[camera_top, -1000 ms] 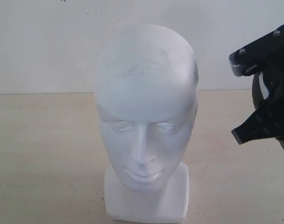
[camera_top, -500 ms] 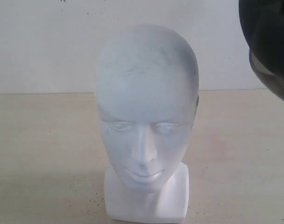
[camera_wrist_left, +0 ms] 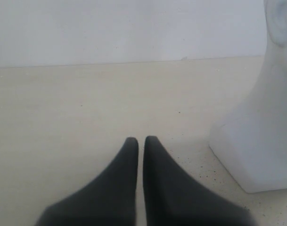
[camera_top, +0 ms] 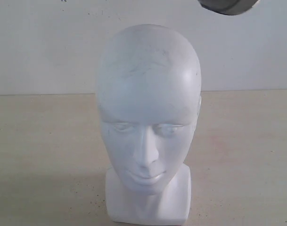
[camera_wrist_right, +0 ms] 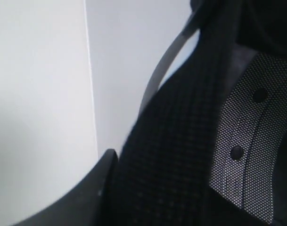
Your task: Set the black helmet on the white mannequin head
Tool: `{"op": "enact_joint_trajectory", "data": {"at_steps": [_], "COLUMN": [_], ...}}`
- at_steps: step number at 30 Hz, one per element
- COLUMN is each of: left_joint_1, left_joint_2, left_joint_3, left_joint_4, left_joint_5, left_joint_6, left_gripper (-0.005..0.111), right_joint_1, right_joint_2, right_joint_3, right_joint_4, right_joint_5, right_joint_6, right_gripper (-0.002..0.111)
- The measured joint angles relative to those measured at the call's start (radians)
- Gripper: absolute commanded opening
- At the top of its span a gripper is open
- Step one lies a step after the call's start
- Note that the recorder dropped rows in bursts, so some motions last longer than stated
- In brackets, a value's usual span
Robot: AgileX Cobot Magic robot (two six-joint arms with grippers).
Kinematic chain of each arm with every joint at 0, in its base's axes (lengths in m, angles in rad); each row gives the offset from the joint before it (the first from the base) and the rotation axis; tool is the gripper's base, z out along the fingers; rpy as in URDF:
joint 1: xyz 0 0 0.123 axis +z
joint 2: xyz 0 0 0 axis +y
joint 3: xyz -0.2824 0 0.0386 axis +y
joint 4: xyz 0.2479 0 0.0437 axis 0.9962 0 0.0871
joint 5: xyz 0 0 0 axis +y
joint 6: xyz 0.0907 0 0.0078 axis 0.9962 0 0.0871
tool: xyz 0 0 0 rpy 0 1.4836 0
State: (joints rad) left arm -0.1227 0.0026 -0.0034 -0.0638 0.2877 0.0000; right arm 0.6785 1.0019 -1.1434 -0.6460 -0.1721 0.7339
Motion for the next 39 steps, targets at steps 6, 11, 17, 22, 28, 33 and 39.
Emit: {"op": "enact_joint_trajectory", "data": {"at_steps": [6, 11, 17, 22, 28, 33, 39], "left_joint_1": [0.0, 0.0, 0.0, 0.0, 0.0, 0.0, 0.0], "left_joint_2": [0.0, 0.0, 0.0, 0.0, 0.0, 0.0, 0.0], "left_joint_3": [0.0, 0.0, 0.0, 0.0, 0.0, 0.0, 0.0], "left_joint_4": [0.0, 0.0, 0.0, 0.0, 0.0, 0.0, 0.0], "left_joint_5": [0.0, 0.0, 0.0, 0.0, 0.0, 0.0, 0.0], "left_joint_6": [0.0, 0.0, 0.0, 0.0, 0.0, 0.0, 0.0], "left_gripper": [0.004, 0.004, 0.004, 0.004, 0.004, 0.004, 0.004], "right_joint_1": [0.0, 0.0, 0.0, 0.0, 0.054, 0.121, 0.216], "right_joint_2": [0.0, 0.0, 0.0, -0.002, 0.0, 0.007, 0.037], "right_joint_3": [0.0, 0.0, 0.0, 0.129, 0.275, 0.309, 0.309], "right_joint_4": [-0.039, -0.16, -0.191, -0.072, 0.005, 0.048, 0.076], "right_joint_5": [-0.204, -0.542, -0.812, -1.016, -0.974, -0.963, -0.981], "right_joint_6": [0.137, 0.382, 0.514, 0.469, 0.383, 0.307, 0.295], "right_gripper": [0.0, 0.0, 0.0, 0.0, 0.0, 0.0, 0.0]}}
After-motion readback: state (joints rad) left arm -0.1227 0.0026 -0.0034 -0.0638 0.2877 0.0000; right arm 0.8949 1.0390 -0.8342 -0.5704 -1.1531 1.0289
